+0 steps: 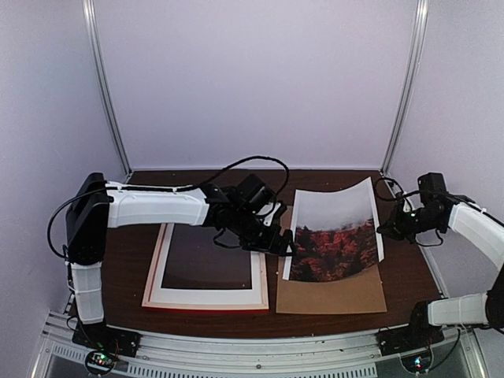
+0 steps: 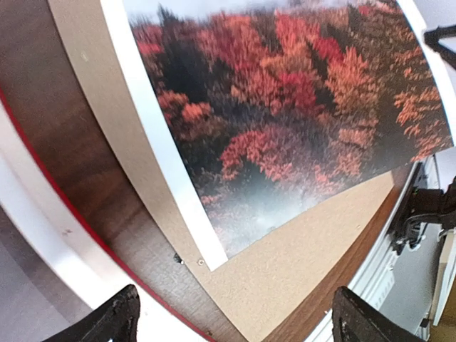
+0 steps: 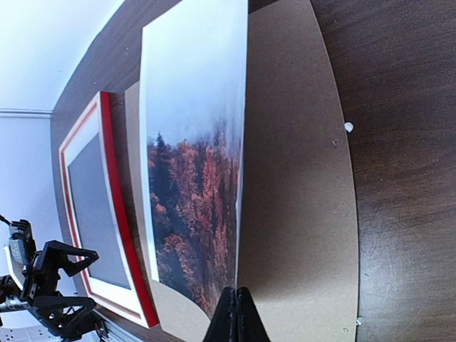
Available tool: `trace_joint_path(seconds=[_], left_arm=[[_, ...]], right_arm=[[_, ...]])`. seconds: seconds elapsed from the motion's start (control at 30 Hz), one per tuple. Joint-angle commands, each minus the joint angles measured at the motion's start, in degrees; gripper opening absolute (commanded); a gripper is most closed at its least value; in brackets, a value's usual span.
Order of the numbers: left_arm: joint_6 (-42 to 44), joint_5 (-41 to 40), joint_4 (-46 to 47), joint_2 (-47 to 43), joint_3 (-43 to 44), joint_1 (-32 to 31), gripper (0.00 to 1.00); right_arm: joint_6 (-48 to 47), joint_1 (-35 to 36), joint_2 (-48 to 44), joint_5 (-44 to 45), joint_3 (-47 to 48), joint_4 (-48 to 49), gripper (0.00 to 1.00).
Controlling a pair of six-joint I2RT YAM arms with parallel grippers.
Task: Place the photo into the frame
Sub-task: Turn over the photo.
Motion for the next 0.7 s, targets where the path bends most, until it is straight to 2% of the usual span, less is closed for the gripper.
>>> trace_joint_path(seconds=[0.0,0.13,0.43,0.57,0.67], left_arm=[[1.6,-0.6,1.5,-4.9,-0.4,1.1,0.94],[2.6,0.4,1.6,-6.4,3.3,0.9,0.94],[8.2,-3.3,3.7,-6.9,8.8,-3.5,0.92],[5.9,-5.4,6.3,-9.3,6.2,-3.2,0.92],[3.7,-6.7,4.6,-10.9,6.2,-2.1,0.92]], right_arm=[[1.7,1.1,-1.9,-2.1,5.4,-4.0,0.0],[4.8,3.4,-2.9,-0.6,8.9,-4.8,0.0],[15.5,17.7,-3.5,5.8,12.7,1.4,0.0],[12.6,22.3,-1.3,8.1,15.7,-1.0,0.0],[8.2,24.5,-0.1,10.2,19.5,-5.6,0.0]])
